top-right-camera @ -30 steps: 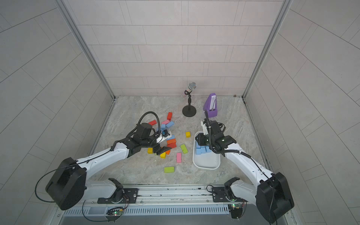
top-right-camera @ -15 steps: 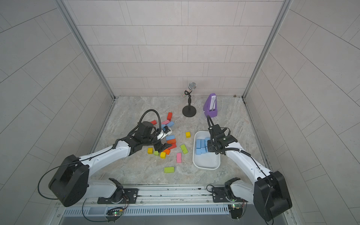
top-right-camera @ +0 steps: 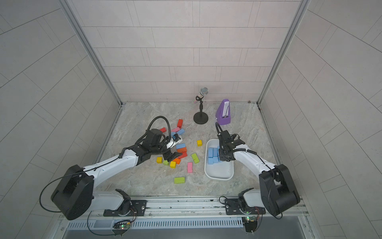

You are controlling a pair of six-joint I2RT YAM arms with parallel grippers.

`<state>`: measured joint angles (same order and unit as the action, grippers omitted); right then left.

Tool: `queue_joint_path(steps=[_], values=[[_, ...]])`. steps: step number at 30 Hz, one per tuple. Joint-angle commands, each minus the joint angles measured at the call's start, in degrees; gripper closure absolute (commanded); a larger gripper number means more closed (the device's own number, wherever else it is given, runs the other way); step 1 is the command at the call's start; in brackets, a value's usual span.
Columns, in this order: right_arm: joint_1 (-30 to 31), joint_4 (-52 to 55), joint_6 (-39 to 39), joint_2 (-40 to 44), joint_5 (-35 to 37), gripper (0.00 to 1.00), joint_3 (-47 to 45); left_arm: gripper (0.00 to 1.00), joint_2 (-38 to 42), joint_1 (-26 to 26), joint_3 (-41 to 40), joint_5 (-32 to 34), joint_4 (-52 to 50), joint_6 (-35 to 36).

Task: Pick out the blue building blocks
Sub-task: Place the building block in the storage box.

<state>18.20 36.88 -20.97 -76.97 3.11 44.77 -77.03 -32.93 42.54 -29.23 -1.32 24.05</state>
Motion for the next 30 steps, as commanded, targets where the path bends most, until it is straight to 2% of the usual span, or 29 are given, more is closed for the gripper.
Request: queue_joint_path(steps=[1,5,10,15,18,25,30], values=[[-0.2,0.1,0.9,-0.2,-1.0,0.81,1.2,0.19,1.4,-0.2,0.9,0.2,-1.1,1.4],[-0.2,0.1,0.8,0.1,-2.9,0.78,0.5,0.19,1.3,-0.2,0.9,0.2,-1.2,1.5],[-0.2,0.9,0.5,0.5,-1.7,0.75,0.0,0.19,1.2,-0.3,1.0,-0.1,-1.1,1.4],[-0.2,1.2,0.4,0.8,-1.3,0.6,0.1,0.19,1.4,-0.2,1.0,0.0,-1.2,1.3],[-0.2,1.6,0.4,1.0,-1.4,0.57,0.6,0.19,1.5,-0.3,1.0,0.1,-1.4,1.4],[-0.2,2.5,0.5,4.3,-1.7,0.55,1.0,0.18,1.6,-0.3,1.4,0.9,-1.9,0.8],[-0.2,-1.5,1.3,10.6,-7.2,0.55,-1.4,0.18,1.1,0.5,2.4,3.6,-3.7,0.8]])
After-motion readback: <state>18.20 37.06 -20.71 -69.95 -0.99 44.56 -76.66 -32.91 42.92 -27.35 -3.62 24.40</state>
